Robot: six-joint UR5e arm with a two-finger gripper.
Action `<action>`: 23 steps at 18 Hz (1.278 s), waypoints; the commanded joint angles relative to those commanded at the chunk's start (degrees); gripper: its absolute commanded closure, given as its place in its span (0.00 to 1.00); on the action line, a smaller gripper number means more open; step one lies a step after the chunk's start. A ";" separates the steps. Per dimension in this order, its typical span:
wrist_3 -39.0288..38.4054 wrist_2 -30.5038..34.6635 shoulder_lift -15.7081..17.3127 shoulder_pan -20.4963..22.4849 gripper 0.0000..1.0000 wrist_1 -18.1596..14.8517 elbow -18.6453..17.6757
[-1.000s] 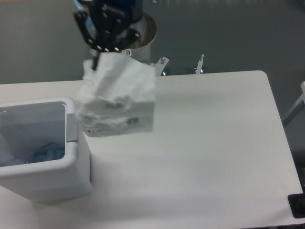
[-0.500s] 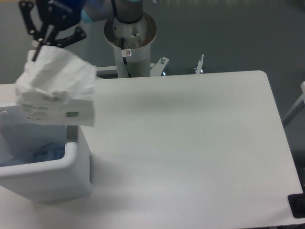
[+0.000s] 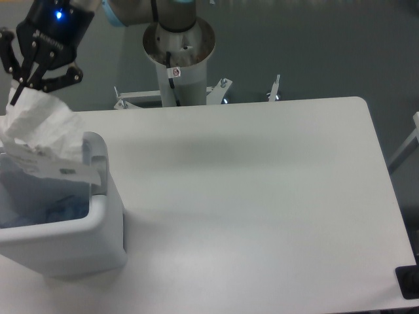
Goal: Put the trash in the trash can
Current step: 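Lower the bag into the bin opening, then open the gripper to release the bag and raise it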
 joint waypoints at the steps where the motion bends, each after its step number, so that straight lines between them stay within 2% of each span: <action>1: 0.00 0.09 -0.09 -0.27 1.00 0.00 -0.09; 6: 1.84 0.44 -0.62 -1.23 1.00 -0.52 -0.97; 15: 1.41 0.35 3.07 -4.04 1.00 -0.97 -2.81; 17: 1.14 0.53 2.90 -4.05 0.99 -0.53 -3.51; 18: 1.32 0.61 2.72 -4.05 0.90 -0.35 -3.60; 20: 1.76 0.70 2.19 -3.96 0.47 0.00 -2.73; 21: 1.50 0.79 2.10 -3.87 0.06 -0.17 -2.03; 22: 1.49 0.88 2.02 -3.61 0.00 -0.26 -1.93; 23: 1.49 1.23 2.02 -3.35 0.00 -0.26 -2.02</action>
